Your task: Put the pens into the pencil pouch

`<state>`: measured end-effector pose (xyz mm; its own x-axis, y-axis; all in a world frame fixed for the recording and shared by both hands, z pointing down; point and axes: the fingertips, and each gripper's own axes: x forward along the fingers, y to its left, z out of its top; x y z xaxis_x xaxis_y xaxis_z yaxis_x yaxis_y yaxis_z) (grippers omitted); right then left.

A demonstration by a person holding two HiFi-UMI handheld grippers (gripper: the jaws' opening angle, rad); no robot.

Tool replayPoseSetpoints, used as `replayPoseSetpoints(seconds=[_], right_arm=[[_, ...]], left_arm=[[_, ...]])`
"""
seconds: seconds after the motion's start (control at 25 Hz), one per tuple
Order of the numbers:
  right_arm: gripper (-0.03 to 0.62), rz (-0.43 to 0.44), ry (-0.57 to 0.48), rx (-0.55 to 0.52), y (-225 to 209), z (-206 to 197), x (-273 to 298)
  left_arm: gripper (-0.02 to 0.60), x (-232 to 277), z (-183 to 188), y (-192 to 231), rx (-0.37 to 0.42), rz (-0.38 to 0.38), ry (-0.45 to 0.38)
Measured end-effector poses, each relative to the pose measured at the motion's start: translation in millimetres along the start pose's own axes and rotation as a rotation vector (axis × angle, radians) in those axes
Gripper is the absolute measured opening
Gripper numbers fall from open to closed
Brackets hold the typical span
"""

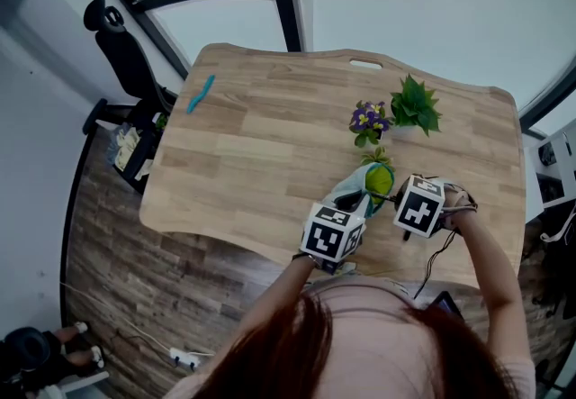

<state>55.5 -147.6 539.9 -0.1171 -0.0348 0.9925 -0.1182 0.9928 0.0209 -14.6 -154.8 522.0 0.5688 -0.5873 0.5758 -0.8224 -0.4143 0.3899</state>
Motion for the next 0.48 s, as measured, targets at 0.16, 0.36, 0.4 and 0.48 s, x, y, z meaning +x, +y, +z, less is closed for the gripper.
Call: replayPoseSetpoints(seconds=[0.16, 0.36, 0.4, 0.48], right_arm=[[0.054, 0.009, 0.042, -0.029, -2, -2, -3], [0.054, -0.001, 0.042, -0.034, -8, 3, -3], [0.054, -0.002, 0.042, -0.035, -8, 4, -3], [0.054, -0.003, 0.043, -0.039, -10, 6, -1]], left_arm=[[0.020, 1, 3, -5, 0.022, -0.032, -0.009], [0.018, 3, 4, -13, 0.040, -0.085, -0.015], [0.018, 4, 4, -15, 0.046, -0.095, -0.016], [0.018, 5, 4, -18, 0.054, -0.114, -0.014]])
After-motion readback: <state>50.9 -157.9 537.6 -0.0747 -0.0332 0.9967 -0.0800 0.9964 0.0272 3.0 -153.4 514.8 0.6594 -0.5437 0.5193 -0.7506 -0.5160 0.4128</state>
